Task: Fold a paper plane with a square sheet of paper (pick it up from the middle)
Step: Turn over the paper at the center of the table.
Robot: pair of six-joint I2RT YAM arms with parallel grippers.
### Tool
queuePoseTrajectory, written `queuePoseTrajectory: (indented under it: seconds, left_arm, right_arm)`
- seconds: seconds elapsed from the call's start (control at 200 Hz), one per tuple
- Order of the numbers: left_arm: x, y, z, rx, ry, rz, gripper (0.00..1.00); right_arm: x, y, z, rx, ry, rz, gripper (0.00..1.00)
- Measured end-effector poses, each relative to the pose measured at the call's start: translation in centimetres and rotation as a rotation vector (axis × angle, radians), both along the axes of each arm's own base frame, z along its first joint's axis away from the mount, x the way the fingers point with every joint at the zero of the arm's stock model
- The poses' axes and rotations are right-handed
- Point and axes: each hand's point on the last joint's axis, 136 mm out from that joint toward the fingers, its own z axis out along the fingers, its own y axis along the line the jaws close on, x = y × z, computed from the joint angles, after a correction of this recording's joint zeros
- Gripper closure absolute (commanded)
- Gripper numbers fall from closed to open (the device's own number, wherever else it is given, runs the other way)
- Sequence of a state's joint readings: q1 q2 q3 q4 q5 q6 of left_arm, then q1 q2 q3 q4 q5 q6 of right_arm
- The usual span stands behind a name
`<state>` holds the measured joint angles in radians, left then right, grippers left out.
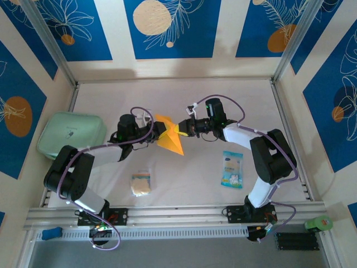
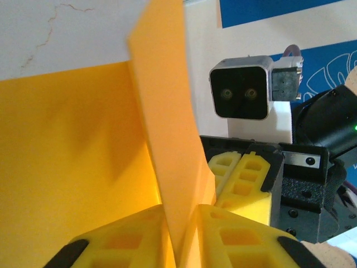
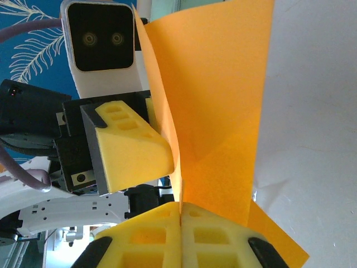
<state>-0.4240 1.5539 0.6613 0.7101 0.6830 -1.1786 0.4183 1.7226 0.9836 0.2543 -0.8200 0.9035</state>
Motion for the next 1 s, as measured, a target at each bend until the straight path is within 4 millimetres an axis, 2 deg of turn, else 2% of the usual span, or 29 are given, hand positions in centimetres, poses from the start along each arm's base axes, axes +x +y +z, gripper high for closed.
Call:
queuePoseTrajectory:
  seconds: [0.14,0.27,0.36,0.52,0.655,0.765,0.875,1.0]
  left_arm:
    - [0.2,0.1,-0.3,0.019,0.001,0.007,0.91]
    - [0.3,0.4,-1.1,0.100,0.018,0.014,0.91]
    - [0.6,1.0,-1.0,0.195,0.013,0.027,0.91]
    - [1.7,2.9,0.4,0.442,-0.041,0.066,0.91]
    - [2.1,4.5,1.1,0.705,-0.076,0.088,0.91]
    - [2.7,5.0,1.2,0.949,-0.106,0.085,0.91]
    - [3.7,5.1,-0.1,1.207,-0.111,0.069,0.92]
    - [4.5,6.0,-3.2,1.496,-0.085,0.030,0.92]
  right_arm:
    - [0.2,-0.3,-0.4,-0.014,0.010,-0.013,0.64]
    - [0.6,-2.1,-0.7,-0.073,-0.007,-0.080,0.52]
    - [1.3,-3.9,0.0,-0.132,-0.060,-0.159,0.49]
    - [2.1,-7.4,1.4,-0.255,-0.184,-0.303,0.44]
    - [1.7,-9.7,1.0,-0.364,-0.237,-0.385,0.42]
    - [1.6,-11.2,0.1,-0.448,-0.257,-0.433,0.41]
    - [1.5,-12.3,-0.6,-0.510,-0.262,-0.467,0.41]
    - [1.3,-13.1,-1.4,-0.556,-0.259,-0.486,0.41]
